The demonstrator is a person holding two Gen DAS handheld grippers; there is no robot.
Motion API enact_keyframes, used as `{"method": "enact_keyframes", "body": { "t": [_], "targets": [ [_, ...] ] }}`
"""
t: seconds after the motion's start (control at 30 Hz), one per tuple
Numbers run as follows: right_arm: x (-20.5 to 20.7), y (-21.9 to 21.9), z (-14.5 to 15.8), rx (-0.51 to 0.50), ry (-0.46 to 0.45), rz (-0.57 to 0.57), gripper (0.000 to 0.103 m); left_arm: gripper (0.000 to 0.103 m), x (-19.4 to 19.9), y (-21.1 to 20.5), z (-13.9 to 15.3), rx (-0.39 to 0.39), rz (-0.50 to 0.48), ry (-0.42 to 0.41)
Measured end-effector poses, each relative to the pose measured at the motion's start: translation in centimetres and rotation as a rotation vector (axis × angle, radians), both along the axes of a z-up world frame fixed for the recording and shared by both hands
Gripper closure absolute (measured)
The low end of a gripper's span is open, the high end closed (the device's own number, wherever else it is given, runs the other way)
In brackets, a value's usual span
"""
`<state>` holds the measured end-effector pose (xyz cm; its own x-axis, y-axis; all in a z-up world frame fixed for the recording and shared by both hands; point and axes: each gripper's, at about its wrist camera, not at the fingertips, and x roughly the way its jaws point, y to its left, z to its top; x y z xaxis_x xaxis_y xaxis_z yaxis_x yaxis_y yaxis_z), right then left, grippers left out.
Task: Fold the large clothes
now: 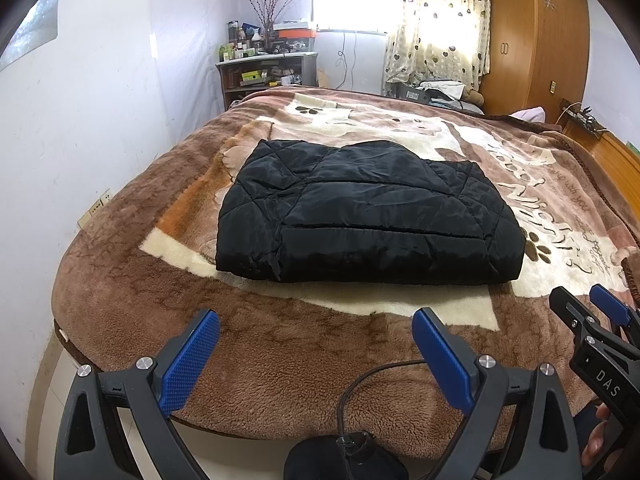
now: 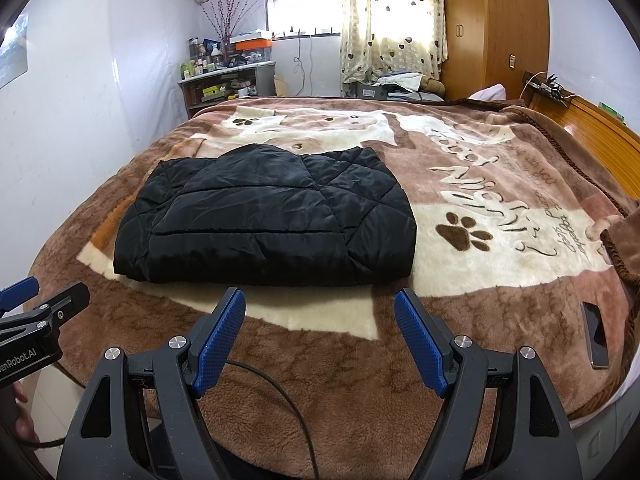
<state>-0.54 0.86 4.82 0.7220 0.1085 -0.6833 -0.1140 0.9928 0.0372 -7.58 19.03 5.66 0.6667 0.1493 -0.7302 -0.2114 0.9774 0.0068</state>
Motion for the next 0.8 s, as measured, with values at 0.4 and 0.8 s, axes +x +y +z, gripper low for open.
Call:
{"method": "enact_keyframes", "body": {
  "t": [0.4, 0.8],
  "targets": [
    [-0.13, 0.13, -0.05, 0.000, 0.002, -0.005, 0.026, 0.005, 0.26, 0.23, -0.20, -0.006, -0.010, -0.002],
    [-0.14, 0.02, -0.05, 0.001, 0.000, -0.005, 0.026, 0.005, 0.64, 0.69, -0.47, -0.001, -0.004, 0.004]
  ]
}}
